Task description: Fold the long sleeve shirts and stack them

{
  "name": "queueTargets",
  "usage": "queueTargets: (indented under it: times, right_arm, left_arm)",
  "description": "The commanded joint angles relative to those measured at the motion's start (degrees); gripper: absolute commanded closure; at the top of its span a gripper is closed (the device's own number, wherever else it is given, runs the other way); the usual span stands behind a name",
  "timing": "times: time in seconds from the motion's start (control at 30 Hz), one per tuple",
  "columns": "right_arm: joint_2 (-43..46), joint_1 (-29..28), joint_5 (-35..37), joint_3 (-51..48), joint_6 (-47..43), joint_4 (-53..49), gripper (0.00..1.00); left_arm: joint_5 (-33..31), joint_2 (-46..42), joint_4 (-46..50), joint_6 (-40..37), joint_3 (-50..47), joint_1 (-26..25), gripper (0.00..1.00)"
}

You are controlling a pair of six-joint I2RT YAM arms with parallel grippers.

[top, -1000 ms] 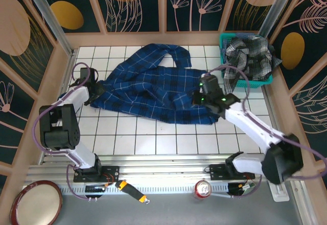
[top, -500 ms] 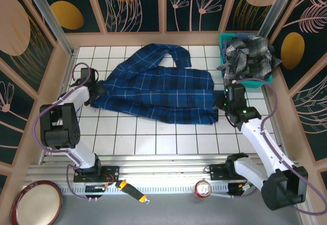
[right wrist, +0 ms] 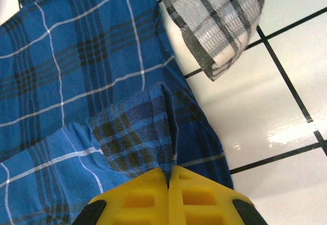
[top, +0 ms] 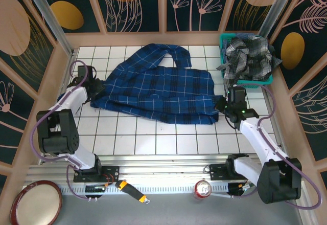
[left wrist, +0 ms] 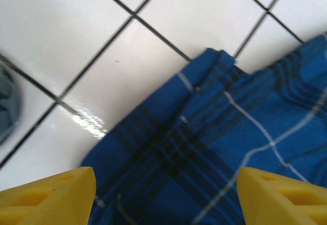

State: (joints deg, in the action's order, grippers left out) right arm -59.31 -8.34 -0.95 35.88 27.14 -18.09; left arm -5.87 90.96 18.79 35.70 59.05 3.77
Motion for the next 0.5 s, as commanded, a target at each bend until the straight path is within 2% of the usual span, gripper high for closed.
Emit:
queueTargets:
  times: [0.0, 0.1, 0.2, 0.33, 0.47]
  right_arm:
    - [0.69, 0.34, -1.07, 0.51, -0.54, 3.03, 1.0]
    - [-0.32, 0.27, -0.52, 1.57, -1.23, 3.46, 1.0]
    - [-2.07, 0.29, -1.85, 2.92, -2.13, 4.39, 1.0]
    - [-3.99, 0.33, -1.45, 4.39, -2.44, 4.77, 1.0]
    - [-5.21, 0.33, -0.71, 5.49, -2.95, 5.31, 1.0]
  left_arm:
    - [7.29, -0.58, -2.22, -1.88, -2.12, 0.19, 0.26]
    - [8.66, 0.38, -2.99, -2.39, -4.47, 0.14, 0.31]
    - [11.51, 1.51, -3.96, -2.39, -5.7, -0.35, 0.41]
    - [12.31, 1.92, -4.66, -2.55, -5.85, -0.85, 0.54]
    - [10.98, 2.64, -3.45, -2.57, -3.96, -0.9, 0.8]
